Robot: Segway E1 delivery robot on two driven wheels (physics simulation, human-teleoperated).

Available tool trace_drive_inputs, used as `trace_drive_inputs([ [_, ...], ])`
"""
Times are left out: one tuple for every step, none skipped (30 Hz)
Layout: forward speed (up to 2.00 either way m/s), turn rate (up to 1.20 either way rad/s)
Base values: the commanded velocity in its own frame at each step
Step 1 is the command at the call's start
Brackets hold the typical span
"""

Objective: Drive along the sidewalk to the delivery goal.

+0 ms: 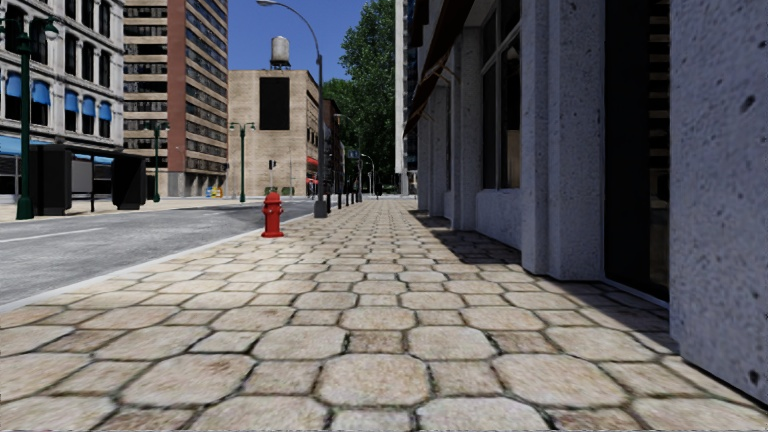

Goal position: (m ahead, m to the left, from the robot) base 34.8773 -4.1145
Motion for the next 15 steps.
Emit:
trace_drive_inputs([
  [2.0,0.0],
  [2.0,0.0],
  [2.0,0.0],
  [2.0,0.0],
  [2.0,0.0],
  [2.0,0.0],
  [2.0,0.0],
  [2.0,0.0],
  [2.0,0.0],
  [2.0,0.0],
  [2.0,0.0],
  [2.0,0.0],
  [2.0,0.0],
  [2.0,0.0],
  [2.0,0.0],
])
